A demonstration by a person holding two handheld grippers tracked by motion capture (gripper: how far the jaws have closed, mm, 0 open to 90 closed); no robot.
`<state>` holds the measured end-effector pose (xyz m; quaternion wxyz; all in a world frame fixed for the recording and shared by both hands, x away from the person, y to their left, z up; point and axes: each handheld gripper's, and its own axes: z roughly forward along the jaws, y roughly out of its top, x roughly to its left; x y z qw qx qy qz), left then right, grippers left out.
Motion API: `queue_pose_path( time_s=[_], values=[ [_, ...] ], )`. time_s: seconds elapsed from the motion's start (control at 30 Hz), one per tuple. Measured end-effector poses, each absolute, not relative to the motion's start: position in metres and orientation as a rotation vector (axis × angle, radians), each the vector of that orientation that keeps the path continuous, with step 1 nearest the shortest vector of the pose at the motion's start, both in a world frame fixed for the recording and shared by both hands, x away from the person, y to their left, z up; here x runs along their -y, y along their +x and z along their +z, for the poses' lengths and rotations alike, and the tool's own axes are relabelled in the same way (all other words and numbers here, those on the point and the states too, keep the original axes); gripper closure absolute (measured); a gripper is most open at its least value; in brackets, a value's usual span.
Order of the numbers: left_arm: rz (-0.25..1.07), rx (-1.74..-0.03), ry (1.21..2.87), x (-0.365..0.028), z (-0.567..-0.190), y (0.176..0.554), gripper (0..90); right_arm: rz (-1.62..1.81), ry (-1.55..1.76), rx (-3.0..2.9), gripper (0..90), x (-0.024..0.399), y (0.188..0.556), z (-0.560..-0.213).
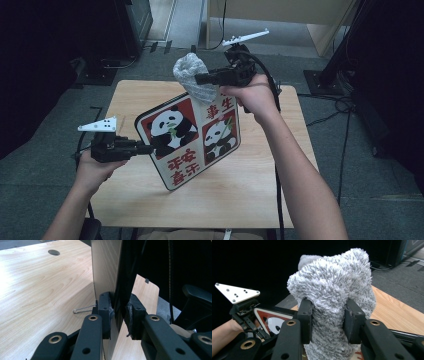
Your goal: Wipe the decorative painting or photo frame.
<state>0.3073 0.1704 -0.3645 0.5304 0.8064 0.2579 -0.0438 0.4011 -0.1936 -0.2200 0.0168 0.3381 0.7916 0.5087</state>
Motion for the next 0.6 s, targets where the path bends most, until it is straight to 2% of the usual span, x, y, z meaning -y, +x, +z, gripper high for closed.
queue_pose_path(
  time_s=[0.6],
  values=[
    [-0.116, -0.617, 1.922, -0.171, -0.365, 0.308, 76.5, 1.501, 1.118, -2.4, 64.8, 0.215, 0.412, -0.215]
  ],
)
